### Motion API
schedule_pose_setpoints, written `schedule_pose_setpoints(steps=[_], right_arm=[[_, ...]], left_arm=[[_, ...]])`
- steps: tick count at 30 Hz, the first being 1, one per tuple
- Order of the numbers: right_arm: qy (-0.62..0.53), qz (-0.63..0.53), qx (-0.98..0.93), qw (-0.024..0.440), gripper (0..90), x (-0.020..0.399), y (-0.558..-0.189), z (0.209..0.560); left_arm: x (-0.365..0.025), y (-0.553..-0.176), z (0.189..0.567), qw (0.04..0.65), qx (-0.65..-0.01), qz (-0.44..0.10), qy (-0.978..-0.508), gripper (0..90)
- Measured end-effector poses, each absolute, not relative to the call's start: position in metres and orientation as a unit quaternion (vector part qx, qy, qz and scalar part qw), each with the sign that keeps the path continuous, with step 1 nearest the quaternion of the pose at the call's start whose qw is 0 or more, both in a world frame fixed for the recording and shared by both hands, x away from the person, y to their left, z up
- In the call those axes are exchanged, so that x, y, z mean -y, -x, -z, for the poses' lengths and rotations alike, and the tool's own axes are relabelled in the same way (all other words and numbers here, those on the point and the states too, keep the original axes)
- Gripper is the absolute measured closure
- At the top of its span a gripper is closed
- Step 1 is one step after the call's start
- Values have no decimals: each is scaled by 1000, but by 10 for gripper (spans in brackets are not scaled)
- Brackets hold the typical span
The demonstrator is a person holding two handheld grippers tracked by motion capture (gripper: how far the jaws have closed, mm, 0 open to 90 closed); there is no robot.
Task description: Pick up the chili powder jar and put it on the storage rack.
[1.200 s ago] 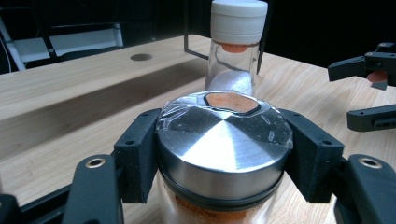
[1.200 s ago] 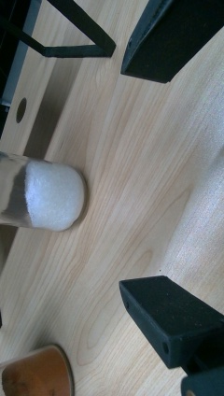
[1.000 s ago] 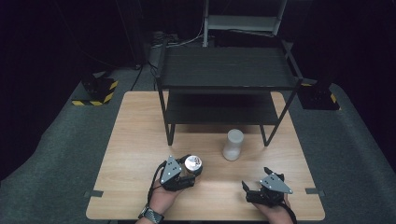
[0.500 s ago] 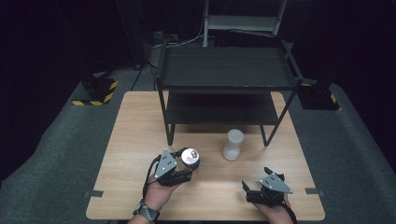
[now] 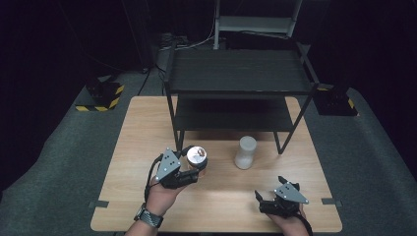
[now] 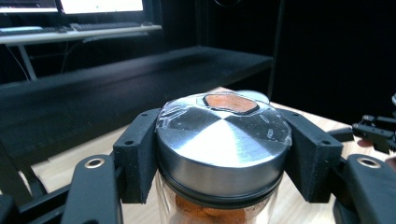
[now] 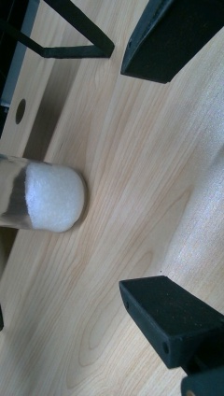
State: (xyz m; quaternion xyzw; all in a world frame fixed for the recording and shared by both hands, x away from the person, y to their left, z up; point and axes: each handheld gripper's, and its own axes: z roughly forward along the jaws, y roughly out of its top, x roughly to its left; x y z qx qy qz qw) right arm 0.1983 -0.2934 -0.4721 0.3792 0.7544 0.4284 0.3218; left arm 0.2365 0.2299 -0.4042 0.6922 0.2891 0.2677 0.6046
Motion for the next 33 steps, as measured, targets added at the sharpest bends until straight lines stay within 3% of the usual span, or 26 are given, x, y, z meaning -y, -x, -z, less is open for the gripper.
schedule_pose_setpoints(steps=[33], right_arm=[[-378,-431,-755,320,2,295,-199,472]], left_arm=[[-237,-258,311,633,-266,-301,-662,350]])
